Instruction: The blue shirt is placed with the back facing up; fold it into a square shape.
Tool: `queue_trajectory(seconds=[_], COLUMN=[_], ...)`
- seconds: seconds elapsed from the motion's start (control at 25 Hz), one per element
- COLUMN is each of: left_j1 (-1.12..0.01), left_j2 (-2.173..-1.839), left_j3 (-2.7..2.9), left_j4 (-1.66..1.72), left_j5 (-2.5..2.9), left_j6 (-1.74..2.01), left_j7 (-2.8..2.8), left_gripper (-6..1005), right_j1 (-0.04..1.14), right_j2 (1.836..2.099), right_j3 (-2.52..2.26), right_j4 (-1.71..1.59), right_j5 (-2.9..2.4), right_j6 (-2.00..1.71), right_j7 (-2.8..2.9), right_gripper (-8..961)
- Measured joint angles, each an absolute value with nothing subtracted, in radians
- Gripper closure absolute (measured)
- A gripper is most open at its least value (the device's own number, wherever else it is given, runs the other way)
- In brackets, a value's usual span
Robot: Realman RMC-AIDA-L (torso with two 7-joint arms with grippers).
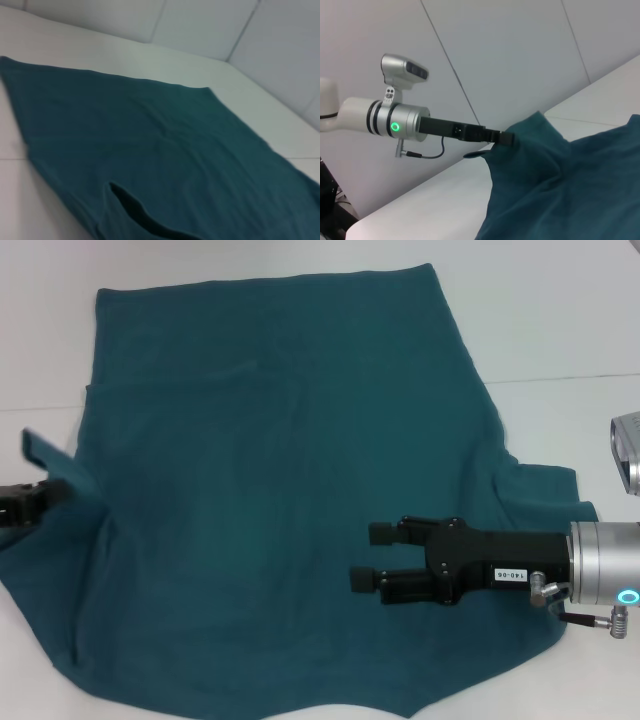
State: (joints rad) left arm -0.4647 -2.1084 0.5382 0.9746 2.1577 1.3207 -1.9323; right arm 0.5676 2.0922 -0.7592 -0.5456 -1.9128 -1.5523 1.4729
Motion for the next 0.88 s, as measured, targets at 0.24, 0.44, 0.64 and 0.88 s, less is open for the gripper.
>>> queue_trajectory(seconds=[0.24, 0.44, 0.64, 0.88], left_j1=[-0.492, -0.515, -0.532, -0.560], left_j2=[-2.109, -2.109, -2.105, -2.109], left_j3=[0.570, 0.584, 0.589, 0.591], left_j4=[0.960, 0.931, 0.905, 0.864], left_j5=[2.165, 2.166, 2.164, 2.157], left_j6=[1.339, 1.309, 1.298, 1.298], left_j7=[-1.995, -2.008, -2.022, -2.030], left_gripper=[974, 972, 970, 967], right_j1=[0.568, 0.567, 0.568, 0.567], right_j2=[2.092, 2.092, 2.092, 2.092], right_j3=[-0.759, -0.759, -0.759, -0.759], right_j4=[-0.544, -0.540, -0.533, -0.531], right_j5=[-1.913, -1.913, -1.913, -1.913], right_j6=[-1.551, -1.551, -1.551, -1.550], right_j7=[1.469, 1.468, 1.466, 1.465], right_gripper=[45, 45, 46, 47])
